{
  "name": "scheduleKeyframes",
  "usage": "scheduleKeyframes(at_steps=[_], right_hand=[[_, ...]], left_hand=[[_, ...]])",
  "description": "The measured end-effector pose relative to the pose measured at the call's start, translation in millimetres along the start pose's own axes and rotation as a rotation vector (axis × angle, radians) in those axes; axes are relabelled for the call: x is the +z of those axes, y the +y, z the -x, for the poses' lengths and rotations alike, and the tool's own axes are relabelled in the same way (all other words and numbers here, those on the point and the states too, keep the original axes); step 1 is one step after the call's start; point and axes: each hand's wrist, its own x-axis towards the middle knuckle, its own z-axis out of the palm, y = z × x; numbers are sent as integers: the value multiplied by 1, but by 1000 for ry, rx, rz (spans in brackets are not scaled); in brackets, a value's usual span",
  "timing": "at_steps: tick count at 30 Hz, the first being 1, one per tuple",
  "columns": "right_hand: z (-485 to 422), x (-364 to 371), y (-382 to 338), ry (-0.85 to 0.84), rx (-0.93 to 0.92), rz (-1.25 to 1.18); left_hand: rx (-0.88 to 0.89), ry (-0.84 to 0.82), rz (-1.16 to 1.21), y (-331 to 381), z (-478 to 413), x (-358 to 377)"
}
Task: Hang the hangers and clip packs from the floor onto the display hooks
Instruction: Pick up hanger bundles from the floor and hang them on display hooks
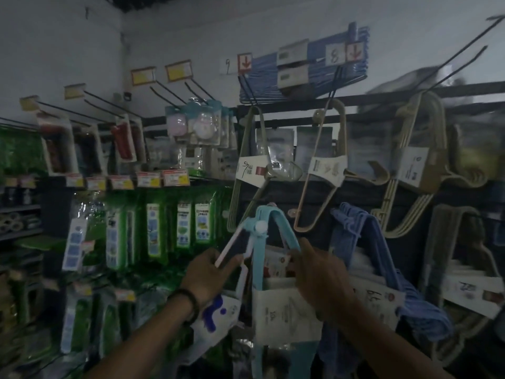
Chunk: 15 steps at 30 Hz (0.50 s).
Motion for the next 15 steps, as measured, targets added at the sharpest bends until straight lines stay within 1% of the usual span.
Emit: scheduleKeyframes(at_steps=[2, 4, 6, 10, 13, 15], right_hand=[[-9, 5, 3, 56, 59, -12], [-19, 12, 1, 40, 83, -4], [-26, 21, -3, 25, 67, 18], [-25, 44, -5, 69, 6, 51], [-25, 64, -10, 65, -13, 110], [-33, 72, -14, 53, 37, 152]], left_hand=[[45, 4, 12, -13, -12, -8], [124, 36, 31, -25, -17, -19], [223, 88, -20, -33, -18, -31], [371, 153, -126, -40, -22, -57], [393, 102, -179, -39, -30, -69], [393, 28, -202, -34, -33, -73]])
